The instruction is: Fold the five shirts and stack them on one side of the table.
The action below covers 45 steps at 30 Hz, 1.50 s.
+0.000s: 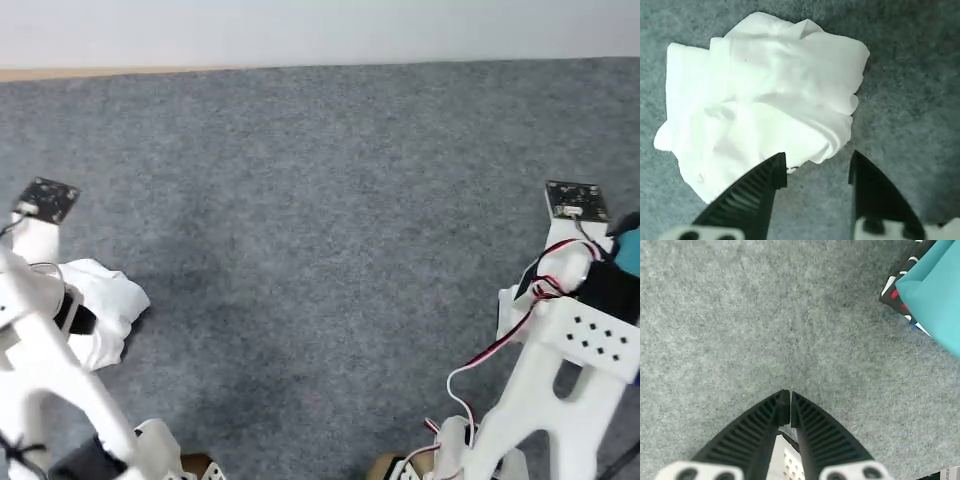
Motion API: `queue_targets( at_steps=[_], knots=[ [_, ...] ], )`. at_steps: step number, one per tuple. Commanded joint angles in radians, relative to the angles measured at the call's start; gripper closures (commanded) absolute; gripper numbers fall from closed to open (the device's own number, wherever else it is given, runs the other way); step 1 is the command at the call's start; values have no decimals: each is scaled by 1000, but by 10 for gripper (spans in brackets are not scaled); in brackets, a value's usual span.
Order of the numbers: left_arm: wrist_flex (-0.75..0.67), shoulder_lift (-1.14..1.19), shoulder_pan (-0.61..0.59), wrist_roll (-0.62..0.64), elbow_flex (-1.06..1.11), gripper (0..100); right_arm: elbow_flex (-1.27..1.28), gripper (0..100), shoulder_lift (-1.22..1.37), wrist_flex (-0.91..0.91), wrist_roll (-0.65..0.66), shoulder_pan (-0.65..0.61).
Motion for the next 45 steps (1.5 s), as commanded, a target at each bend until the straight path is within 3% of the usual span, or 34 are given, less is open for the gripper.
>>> queue_targets(
  at_steps=[1,9,15,20,26,28,35,45],
  knots=[
    [-112,112,-2,-32,2,786,0,989,-25,41,-6,-7],
    [-163,407,3,-52,-81,805,0,989,-33,42,-8,-7],
    [-133,394,6,-52,-93,856,-2,989,-33,44,-9,-7],
    [-114,410,9,-52,-90,998,-2,989,-33,44,-9,-7],
    [44,331,28,-48,-225,996,-2,989,-35,44,-9,-7],
    [103,267,57,9,-320,996,-2,989,-35,44,-9,-7],
    [175,87,258,425,-673,995,-3,989,-35,44,-9,-7],
    [103,86,638,770,-1188,995,-3,989,-35,44,-8,-7]
  ],
)
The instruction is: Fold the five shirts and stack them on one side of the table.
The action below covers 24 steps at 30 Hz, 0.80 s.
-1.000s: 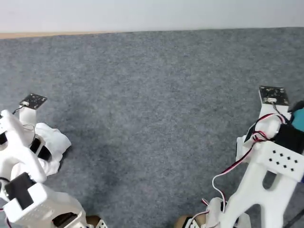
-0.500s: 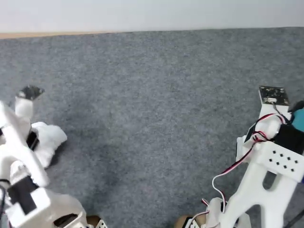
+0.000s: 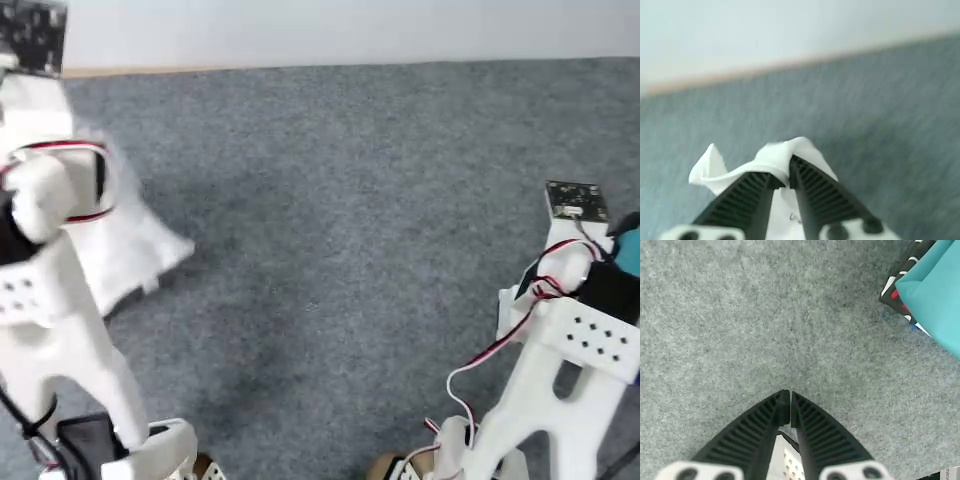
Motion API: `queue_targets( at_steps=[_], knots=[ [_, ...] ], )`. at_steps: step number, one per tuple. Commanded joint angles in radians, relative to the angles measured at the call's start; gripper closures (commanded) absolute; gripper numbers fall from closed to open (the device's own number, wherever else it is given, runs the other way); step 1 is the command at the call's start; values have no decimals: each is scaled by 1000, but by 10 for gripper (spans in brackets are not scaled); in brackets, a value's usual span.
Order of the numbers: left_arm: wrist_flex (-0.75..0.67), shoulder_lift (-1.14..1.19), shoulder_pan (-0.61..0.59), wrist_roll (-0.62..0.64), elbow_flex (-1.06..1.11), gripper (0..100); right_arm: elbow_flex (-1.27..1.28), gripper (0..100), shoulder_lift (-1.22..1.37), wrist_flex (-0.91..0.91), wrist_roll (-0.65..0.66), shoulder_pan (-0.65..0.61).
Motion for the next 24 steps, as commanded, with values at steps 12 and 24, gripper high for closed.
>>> queue_targets(
  at_steps=[12,24],
  knots=[
    [-242,89,546,109,-321,995,-3,989,-33,44,-6,-12],
    [-34,374,278,109,-189,995,-3,989,-22,41,-5,-25]
  ],
)
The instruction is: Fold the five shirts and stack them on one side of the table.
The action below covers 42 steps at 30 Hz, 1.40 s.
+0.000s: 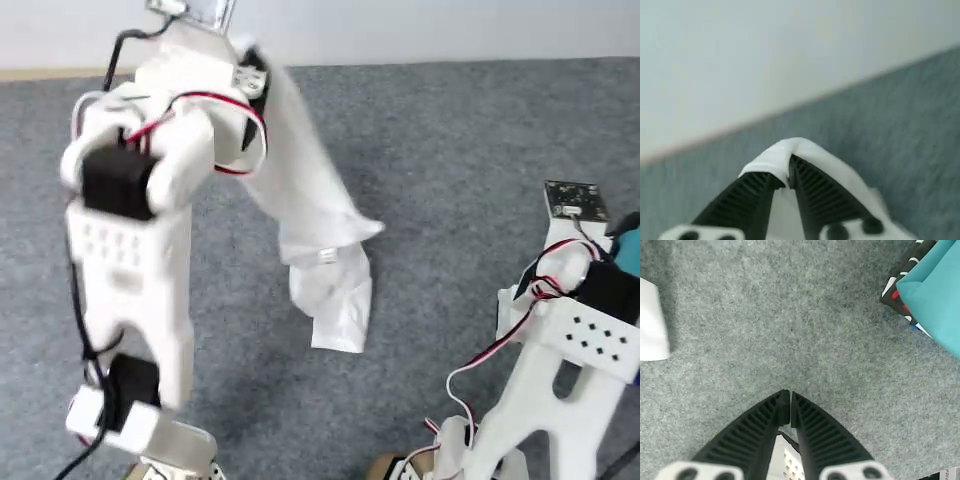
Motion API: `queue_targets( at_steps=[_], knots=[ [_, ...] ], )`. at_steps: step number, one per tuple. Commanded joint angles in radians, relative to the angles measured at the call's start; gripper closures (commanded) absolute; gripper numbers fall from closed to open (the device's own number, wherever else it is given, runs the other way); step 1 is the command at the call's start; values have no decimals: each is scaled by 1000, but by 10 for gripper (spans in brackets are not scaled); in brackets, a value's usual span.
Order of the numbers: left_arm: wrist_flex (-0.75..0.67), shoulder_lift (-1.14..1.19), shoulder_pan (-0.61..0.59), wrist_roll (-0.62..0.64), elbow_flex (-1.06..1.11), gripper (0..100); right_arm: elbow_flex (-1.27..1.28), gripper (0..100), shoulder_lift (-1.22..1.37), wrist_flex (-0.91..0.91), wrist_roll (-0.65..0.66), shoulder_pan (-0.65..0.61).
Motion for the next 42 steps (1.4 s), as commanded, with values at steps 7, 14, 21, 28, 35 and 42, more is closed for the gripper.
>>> queue_targets(
  at_steps=[7,14,21,28,35,42],
  knots=[
    [107,218,-402,2,168,995,-3,989,-21,39,-14,-228],
    [86,330,-652,-81,165,992,-3,988,-15,-7,-8,-449],
    [81,362,-784,-164,166,871,-35,987,160,1,-12,-730],
    [137,353,-792,-230,130,824,-207,850,358,39,-15,-1024],
    [180,313,-836,-222,10,825,-296,778,572,19,-41,-1135],
    [180,238,-891,-222,47,825,-342,778,739,-53,-46,-1148]
  ],
)
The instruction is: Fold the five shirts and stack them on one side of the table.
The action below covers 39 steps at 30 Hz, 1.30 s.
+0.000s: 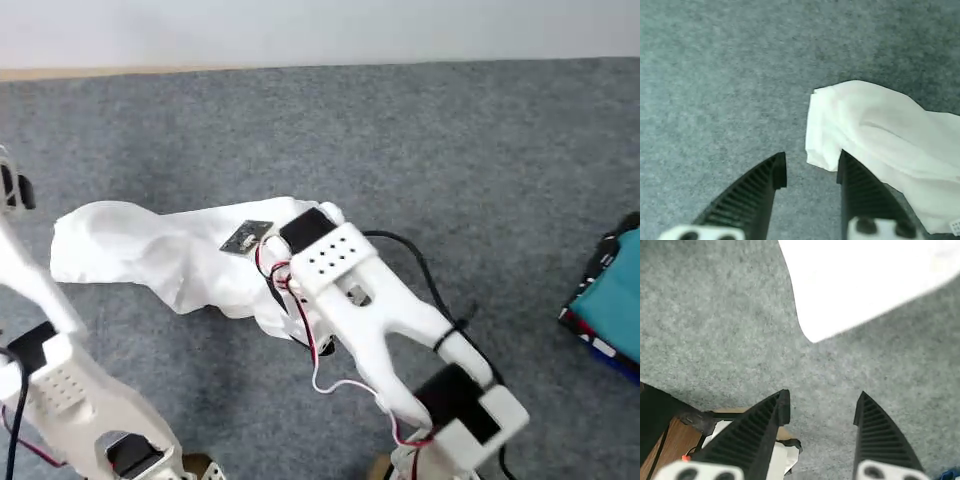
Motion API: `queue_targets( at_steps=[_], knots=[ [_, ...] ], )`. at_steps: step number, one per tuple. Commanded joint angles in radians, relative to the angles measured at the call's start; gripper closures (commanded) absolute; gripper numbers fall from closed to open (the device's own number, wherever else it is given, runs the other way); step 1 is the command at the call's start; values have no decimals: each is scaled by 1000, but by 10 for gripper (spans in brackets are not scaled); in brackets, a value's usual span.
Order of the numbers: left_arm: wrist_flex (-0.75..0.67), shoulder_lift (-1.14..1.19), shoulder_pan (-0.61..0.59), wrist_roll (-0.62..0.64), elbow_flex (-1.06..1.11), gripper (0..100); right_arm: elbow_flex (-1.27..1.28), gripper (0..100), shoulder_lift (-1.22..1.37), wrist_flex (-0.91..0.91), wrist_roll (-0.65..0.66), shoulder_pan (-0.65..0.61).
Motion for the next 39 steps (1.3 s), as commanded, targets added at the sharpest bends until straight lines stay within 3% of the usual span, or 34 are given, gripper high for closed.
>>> queue_targets(
  at_steps=[1,10,15,21,28,39],
  knots=[
    [26,-78,-26,-3,12,825,-66,778,48,-44,-15,-24],
    [26,-83,-37,-5,68,826,-138,790,289,-147,-18,-44],
    [26,-83,-35,-5,65,826,-238,990,377,-105,-12,-8],
    [28,-83,17,-5,68,826,-381,987,375,1,31,128],
    [29,-83,222,-8,131,826,-522,987,335,67,103,259],
    [28,-75,565,-68,375,789,-519,987,311,67,103,328]
  ],
)
